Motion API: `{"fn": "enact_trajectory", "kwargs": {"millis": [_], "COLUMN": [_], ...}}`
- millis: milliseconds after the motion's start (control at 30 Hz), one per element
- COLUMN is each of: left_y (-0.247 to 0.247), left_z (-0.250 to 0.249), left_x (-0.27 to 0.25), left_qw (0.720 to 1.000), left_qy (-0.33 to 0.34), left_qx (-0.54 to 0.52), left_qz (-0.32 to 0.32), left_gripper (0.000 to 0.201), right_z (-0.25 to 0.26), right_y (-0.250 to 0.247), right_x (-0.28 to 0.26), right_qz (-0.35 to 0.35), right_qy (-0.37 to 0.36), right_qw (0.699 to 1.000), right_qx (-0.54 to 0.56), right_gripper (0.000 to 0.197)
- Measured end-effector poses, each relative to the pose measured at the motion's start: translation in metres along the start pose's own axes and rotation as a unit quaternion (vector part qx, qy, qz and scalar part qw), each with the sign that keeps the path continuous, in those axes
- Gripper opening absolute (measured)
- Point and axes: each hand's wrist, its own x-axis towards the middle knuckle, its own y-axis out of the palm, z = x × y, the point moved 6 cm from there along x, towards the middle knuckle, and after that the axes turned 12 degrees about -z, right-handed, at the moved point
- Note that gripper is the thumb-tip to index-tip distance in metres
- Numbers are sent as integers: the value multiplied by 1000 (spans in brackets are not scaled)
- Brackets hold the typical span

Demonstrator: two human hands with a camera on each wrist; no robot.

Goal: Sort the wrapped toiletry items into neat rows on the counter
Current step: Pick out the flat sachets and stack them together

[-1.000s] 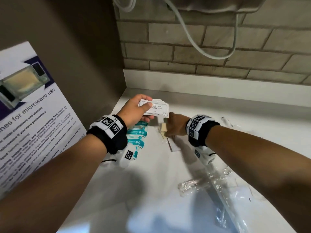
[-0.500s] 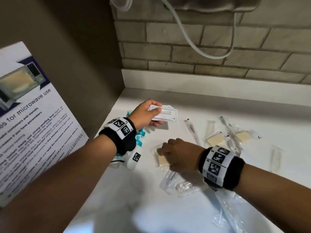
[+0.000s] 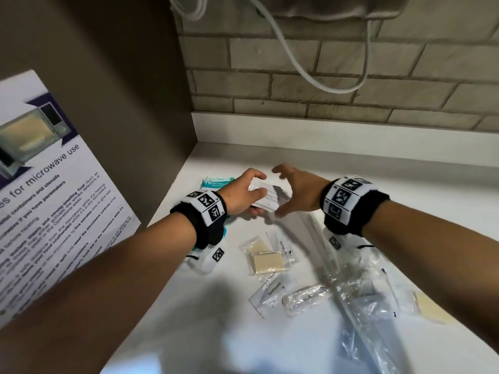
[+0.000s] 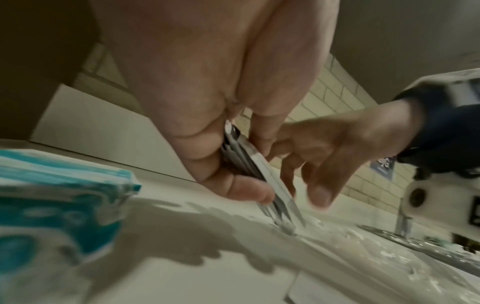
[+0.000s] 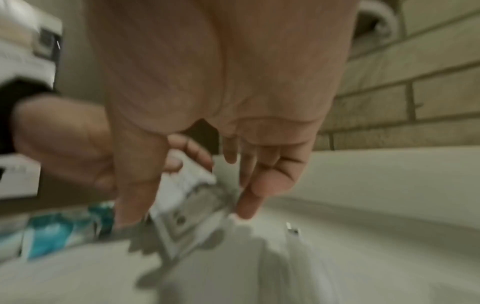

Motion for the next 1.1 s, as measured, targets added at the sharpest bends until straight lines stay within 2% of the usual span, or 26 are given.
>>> {"fn": "enact_trajectory", "kwargs": {"millis": [33,67,133,267,333,400,533,633,667,733,833,1033,1100], "left_y": [5,8,15,16,15,15,19,26,28,30,32,25,19], "left_z": [-3,-4,-6,-14,-17,-18,-18,-16,-15,-11,-11,-6,-2], "left_x": [2,3,6,14,18,21,19,16,15,14,12,18,21], "left_qw": [1000,999,995,956,934,909,836,789,790,816,838,866,884], "left_qy": [9,18,43,130,153,174,224,245,238,208,191,167,156], "left_qx": [12,31,86,260,319,376,500,562,564,537,509,470,439], "left_qz": [5,11,29,43,46,47,35,32,36,50,55,29,29], "left_gripper": [34,37,40,36,37,36,29,29,30,33,38,26,23], "right_z": [-3,-5,-10,-10,-8,-6,-4,-13,-16,-20,-18,-21,-22], "right_y": [7,12,16,18,17,19,27,37,41,47,51,52,46], "right_x": [4,8,15,18,19,19,17,17,17,16,15,10,7], "right_qz": [27,37,26,14,-7,-25,-48,-20,-5,8,-5,23,34], "right_qy": [10,16,21,19,2,-18,-50,-26,-16,-6,-5,2,-9], "right_qw": [1000,999,999,993,987,983,976,982,985,991,995,996,996], "right_qx": [-9,-14,-39,-112,-158,-183,-207,-187,-169,-131,-100,-82,-83], "right_gripper": [95,82,38,34,25,26,32,40,42,42,42,47,36]}}
